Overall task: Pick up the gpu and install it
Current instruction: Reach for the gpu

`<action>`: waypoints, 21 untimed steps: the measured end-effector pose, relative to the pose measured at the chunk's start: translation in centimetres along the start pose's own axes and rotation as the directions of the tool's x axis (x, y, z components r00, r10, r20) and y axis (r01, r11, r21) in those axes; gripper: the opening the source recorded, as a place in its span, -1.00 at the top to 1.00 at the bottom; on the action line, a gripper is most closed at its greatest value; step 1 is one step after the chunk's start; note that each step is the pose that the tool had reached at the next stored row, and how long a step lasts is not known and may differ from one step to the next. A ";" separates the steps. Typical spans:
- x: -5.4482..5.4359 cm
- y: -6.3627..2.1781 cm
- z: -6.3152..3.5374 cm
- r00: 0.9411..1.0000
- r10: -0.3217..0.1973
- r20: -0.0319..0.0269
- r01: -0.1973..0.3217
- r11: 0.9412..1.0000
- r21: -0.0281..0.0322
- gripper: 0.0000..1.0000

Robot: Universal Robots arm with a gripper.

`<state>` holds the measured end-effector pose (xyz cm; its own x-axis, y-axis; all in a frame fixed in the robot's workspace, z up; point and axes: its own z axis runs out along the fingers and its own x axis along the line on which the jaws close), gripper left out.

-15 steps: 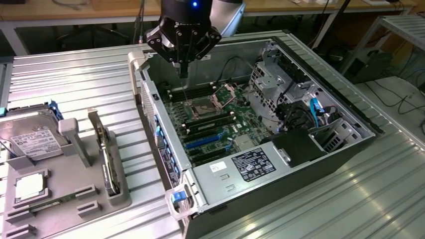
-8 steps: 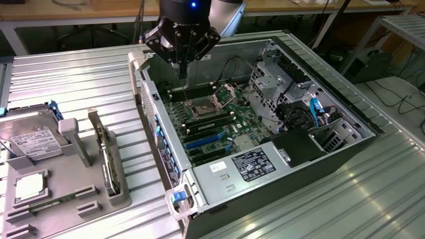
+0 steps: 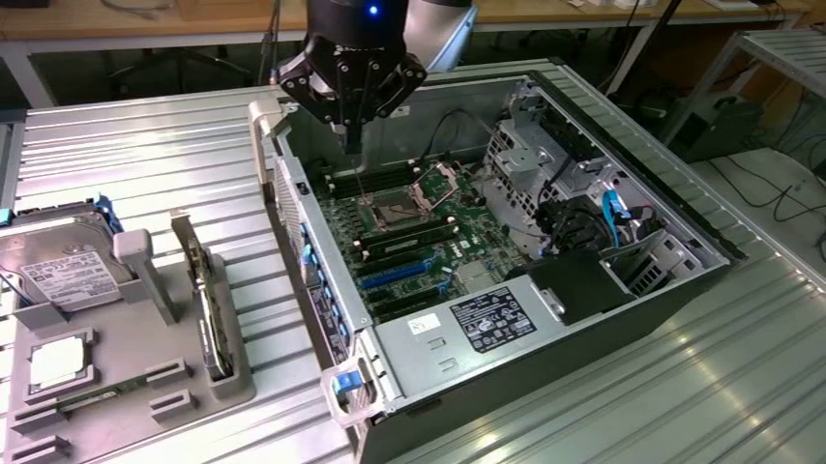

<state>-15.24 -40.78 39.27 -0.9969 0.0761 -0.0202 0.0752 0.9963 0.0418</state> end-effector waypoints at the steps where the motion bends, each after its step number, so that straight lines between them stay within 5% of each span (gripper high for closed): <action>1: 0.0 -0.03 0.00 1.000 0.000 0.000 0.000 1.000 0.000 0.79; 21: 1.0 -0.68 0.00 1.000 0.000 -0.003 0.000 1.000 0.000 0.79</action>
<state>-16.29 -41.39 39.22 -0.9969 0.0762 -0.0175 0.0754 0.9963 0.0417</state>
